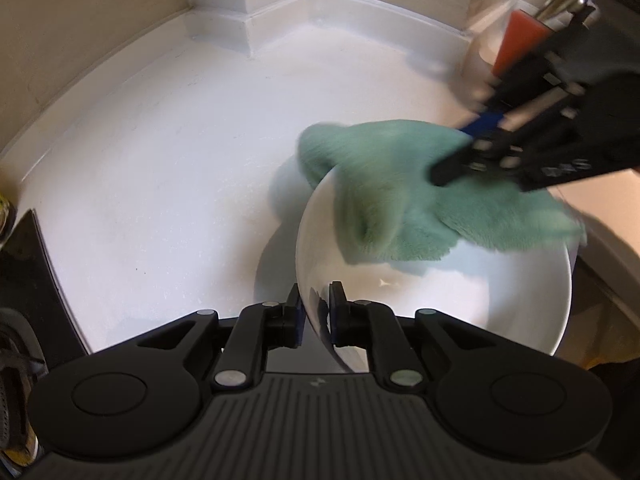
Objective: Clean bowl
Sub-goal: 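Hold the bowl with the left gripper while the right gripper wipes the towel across the bowl, then hold the bowl with the left gripper while the right gripper keeps rubbing the inside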
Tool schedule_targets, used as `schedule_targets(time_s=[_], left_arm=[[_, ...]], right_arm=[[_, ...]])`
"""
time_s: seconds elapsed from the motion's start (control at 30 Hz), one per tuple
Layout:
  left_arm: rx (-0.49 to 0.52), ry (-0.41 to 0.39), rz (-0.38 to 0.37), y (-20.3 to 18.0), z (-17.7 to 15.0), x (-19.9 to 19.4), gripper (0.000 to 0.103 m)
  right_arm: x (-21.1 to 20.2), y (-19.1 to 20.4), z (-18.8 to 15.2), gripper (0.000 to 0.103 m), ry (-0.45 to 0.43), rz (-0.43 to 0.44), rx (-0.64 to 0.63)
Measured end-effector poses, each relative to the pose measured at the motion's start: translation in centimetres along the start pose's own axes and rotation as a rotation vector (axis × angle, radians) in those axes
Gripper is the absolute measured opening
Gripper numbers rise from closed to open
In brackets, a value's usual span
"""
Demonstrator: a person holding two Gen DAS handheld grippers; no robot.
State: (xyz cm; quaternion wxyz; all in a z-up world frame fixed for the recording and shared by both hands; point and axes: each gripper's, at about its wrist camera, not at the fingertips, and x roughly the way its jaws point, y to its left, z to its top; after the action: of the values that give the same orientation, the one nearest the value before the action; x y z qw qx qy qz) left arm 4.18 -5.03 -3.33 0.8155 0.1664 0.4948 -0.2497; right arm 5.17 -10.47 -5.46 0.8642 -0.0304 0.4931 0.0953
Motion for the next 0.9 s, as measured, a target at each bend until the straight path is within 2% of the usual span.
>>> schedule_targets(time_s=[0.03,0.1,0.3,0.4,0.47,0.67,0.8,0.9], left_arm=[[-0.012,0.0,0.002,0.1,0.0,0.0,0.011],[-0.052,-0.005,0.007,0.4,-0.1,0.0,0.011],[-0.124,-0.019,-0.004,0.6,-0.1,0.0,0.009],[-0.084,0.002,-0.03,0.7,0.4,0.1,0.009],[-0.016,-0.01,-0.052,0.8,1.1,-0.2,0.009],[0.215,0.038,-0.141,0.9,4.6,0.4,0.008],[0.322,0.077,-0.126,0.2,5.2,0.6,0.008],[0.35,0.113,-0.112,0.5,5.7,0.8,0.009]], right_arm=[[0.4,0.4,0.7,0.013,0.011,0.003,-0.063],[0.8,0.1,1.5,0.013,0.019,0.025,-0.086],[-1.2,-2.5,-2.6,0.009,0.032,0.067,0.301],[-1.9,-2.3,-4.5,0.01,0.019,0.078,0.344],[-1.9,-2.6,-5.0,0.01,0.015,0.093,0.346],[-2.1,-1.6,-4.6,0.012,0.042,0.076,0.204],[-1.7,-1.3,-3.0,0.013,0.087,0.081,0.054],[-0.8,-1.2,-1.3,0.014,0.122,0.091,-0.075]])
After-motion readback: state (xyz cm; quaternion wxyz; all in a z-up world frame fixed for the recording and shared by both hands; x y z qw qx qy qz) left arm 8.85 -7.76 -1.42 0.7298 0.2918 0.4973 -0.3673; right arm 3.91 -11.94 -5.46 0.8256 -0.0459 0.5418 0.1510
